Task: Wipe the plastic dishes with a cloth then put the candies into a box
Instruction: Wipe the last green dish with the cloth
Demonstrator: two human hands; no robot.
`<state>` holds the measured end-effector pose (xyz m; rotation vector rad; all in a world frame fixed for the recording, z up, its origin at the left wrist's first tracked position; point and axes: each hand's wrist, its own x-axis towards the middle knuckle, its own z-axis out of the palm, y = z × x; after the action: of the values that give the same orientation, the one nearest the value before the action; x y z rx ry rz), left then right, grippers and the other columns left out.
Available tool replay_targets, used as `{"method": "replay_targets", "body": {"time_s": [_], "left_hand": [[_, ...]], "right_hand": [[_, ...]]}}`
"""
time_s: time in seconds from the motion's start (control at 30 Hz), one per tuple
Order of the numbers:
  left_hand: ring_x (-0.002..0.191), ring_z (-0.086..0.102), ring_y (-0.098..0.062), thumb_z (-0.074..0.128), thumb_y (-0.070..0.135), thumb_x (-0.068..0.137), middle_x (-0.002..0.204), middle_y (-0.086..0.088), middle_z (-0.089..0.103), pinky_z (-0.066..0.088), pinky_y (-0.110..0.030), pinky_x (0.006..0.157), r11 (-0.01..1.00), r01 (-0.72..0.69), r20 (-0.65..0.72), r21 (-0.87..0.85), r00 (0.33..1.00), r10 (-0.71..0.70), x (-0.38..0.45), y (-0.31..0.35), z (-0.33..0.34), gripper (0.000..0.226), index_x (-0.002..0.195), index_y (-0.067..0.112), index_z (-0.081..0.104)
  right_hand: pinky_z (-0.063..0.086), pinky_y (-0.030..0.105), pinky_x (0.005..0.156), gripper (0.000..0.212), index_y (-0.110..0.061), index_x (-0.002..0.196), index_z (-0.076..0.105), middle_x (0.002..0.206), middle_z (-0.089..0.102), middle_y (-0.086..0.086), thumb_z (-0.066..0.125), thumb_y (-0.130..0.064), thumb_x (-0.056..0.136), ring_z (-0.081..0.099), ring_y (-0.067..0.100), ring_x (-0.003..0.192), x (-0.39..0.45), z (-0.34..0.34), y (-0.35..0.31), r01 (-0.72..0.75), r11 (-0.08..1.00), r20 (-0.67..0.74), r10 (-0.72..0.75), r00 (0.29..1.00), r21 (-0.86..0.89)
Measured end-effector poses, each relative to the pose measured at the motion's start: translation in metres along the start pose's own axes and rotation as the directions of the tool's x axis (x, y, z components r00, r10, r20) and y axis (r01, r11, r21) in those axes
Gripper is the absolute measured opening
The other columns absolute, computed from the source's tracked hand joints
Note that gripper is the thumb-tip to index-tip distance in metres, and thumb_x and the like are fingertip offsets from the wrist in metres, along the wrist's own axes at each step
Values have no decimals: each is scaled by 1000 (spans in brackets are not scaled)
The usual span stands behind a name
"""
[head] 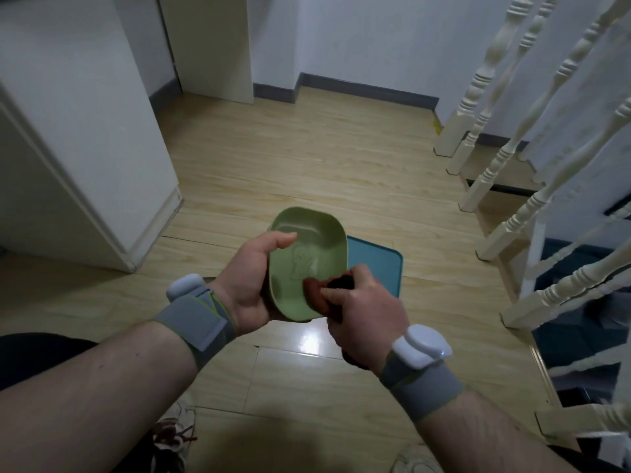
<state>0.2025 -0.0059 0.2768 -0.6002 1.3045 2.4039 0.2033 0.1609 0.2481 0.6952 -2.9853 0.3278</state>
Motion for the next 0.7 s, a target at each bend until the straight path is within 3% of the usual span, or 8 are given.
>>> {"method": "replay_targets", "body": {"time_s": [0.1,0.17,0.27,0.33,0.43,0.57,0.67,0.7], "left_hand": [[121,57,-39,47,40,86,123,-17,67,37,-62,104,997,58,19,52,998,-59,-1,5,-4,47,116,12,69],[117,59,-38,47,40,86,126,-19,64,37,-60,105,995,46,42,83,998,-50,-3,6,-3,50,120,9,67],[116,58,-42,64,41,72,127,-25,61,38,-52,105,987,-101,99,123,991,89,-8,-4,4,65,126,5,60],[102,56,-39,71,30,62,115,-28,59,41,-46,91,963,-263,122,64,959,254,-7,-13,9,76,128,0,54],[94,54,-37,62,17,59,107,-24,56,43,-40,80,935,-349,158,-61,922,354,-2,-16,9,78,132,-5,47],[91,58,-36,46,15,60,102,-22,62,48,-40,83,978,-197,147,-68,968,205,-8,1,2,58,113,-1,64],[111,58,-42,48,24,69,123,-22,64,38,-56,105,998,-39,151,47,988,31,-9,8,-4,57,120,6,65],[118,57,-42,50,30,73,127,-20,63,35,-61,106,996,-9,158,87,987,-5,-11,11,-4,56,122,10,65]], "right_hand": [[30,23,45,10,-32,82,71,85,49,0,76,-34,74,54,21,67,-4,4,-6,4,999,-66,-1,998,35],[28,22,42,10,-26,73,68,81,49,0,78,-30,74,50,21,61,-6,10,-12,33,997,-113,-24,993,73],[43,28,43,13,-23,80,72,85,50,1,77,-27,68,53,22,61,-7,7,-17,43,976,-133,-15,991,214],[51,34,55,18,-24,89,74,92,47,-1,73,-29,72,55,21,69,-5,-1,-24,18,945,-113,20,993,326],[54,37,59,23,-25,92,74,97,49,1,69,-28,71,56,23,71,-3,-4,-32,58,925,-125,-12,992,375],[45,27,44,30,-32,95,71,91,52,2,75,-25,67,55,22,65,-7,5,-24,105,974,-88,-89,992,201],[43,26,42,11,-27,89,71,86,50,3,73,-32,79,55,23,66,-4,8,-6,38,994,-130,-25,991,101],[41,26,41,11,-24,84,72,84,50,3,68,-34,83,54,23,65,-3,7,-2,30,994,-173,-11,985,107]]}}
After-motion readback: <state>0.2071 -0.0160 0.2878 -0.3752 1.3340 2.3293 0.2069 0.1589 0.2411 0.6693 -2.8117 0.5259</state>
